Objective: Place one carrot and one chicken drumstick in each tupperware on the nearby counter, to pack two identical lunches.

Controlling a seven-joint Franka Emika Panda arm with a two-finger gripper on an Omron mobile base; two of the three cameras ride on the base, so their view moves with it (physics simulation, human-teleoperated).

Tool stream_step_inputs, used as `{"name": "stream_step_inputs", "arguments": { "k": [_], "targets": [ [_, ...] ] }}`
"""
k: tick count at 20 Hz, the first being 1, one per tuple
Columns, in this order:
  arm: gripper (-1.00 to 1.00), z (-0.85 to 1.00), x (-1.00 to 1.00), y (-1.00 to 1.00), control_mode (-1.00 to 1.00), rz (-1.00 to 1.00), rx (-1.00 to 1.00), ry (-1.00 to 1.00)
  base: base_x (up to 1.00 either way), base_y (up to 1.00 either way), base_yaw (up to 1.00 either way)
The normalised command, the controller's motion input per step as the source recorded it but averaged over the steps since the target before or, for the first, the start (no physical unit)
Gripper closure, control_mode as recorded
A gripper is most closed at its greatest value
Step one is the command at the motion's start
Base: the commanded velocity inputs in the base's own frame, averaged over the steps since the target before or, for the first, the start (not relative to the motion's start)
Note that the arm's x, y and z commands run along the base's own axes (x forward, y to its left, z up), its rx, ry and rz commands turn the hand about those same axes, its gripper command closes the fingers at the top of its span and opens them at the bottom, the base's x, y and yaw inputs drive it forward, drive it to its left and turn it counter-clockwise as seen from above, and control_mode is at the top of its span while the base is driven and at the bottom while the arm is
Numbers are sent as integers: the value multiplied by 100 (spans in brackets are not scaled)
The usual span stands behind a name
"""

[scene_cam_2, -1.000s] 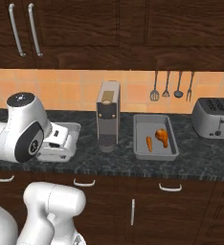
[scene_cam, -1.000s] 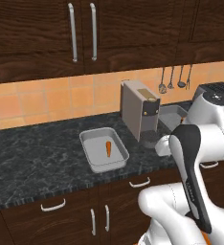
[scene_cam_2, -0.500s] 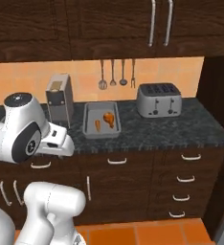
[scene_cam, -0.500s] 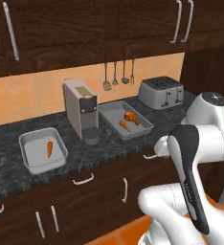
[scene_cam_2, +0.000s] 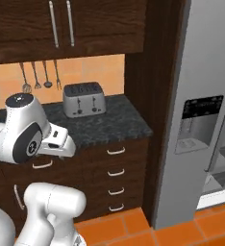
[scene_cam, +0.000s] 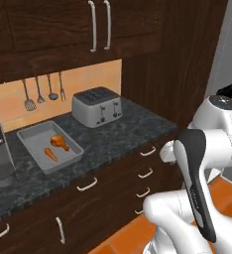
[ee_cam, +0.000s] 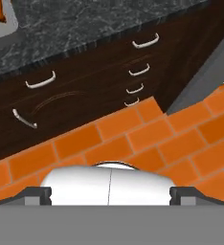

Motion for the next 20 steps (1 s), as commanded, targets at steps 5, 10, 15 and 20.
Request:
{"name": "stream_step_inputs", "arguments": {
  "k": [5,10,15,20],
  "targets": [
    [-100,0,0,0,100,0,0,0,23,-100,0],
    [-100,0,0,0,100,0,0,0,24,-100,6],
    [-100,0,0,0,100,0,0,0,21,-100,3],
    [-100,0,0,0,100,0,0,0,26,-100,0]
  ]
}}
